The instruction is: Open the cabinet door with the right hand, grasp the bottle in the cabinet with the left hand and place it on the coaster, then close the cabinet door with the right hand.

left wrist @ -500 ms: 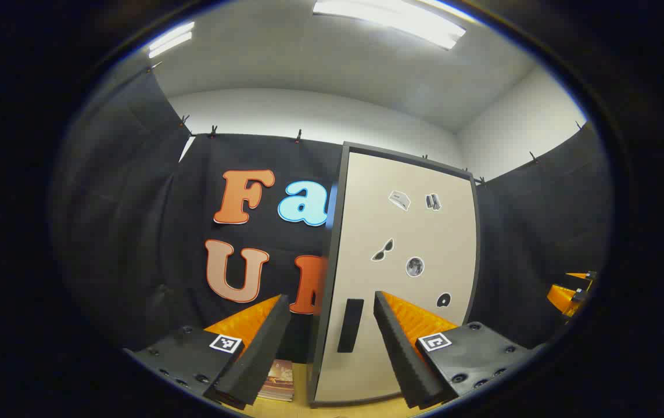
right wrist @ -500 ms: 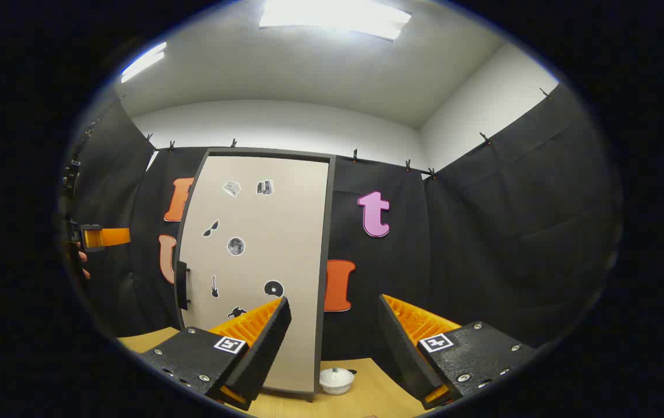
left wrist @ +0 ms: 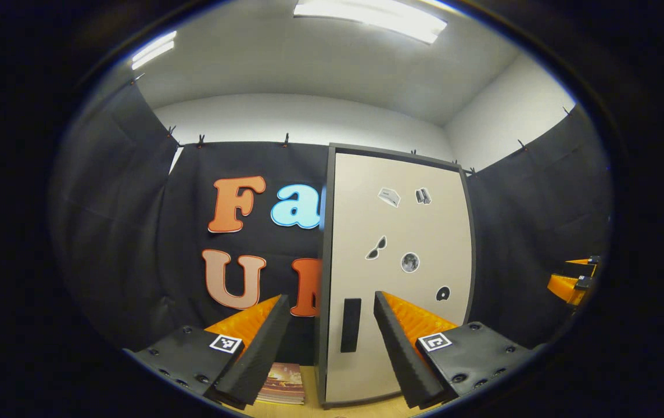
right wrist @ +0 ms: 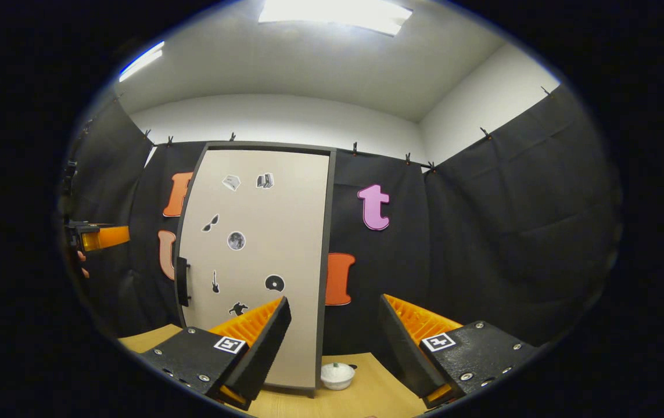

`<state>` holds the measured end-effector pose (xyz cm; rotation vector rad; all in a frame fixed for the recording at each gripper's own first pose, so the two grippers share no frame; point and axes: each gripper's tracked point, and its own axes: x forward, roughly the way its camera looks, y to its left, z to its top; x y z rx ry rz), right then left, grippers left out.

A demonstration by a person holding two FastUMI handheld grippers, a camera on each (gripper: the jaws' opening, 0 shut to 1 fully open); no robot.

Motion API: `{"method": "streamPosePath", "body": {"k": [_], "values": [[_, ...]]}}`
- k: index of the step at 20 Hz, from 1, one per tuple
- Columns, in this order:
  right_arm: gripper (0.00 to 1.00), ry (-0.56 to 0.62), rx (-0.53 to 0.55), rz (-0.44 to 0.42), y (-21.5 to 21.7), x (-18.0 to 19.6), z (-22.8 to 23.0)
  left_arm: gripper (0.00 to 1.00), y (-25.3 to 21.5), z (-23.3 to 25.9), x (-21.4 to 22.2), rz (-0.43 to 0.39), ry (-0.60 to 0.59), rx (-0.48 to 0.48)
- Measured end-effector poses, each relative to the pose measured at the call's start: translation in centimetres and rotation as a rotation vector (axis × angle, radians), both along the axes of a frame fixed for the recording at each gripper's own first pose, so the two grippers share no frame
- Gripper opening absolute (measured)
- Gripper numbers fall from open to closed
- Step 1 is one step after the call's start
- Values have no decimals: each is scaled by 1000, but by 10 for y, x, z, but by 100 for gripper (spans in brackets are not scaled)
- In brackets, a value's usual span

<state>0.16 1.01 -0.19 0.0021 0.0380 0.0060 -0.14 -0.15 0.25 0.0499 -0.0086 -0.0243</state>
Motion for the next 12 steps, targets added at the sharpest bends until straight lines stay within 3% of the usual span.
{"method": "streamPosePath", "body": {"k": [12], "values": [[95,5,13,33,20,0,3,94,4,-3,-9,15,-7,-24]]}}
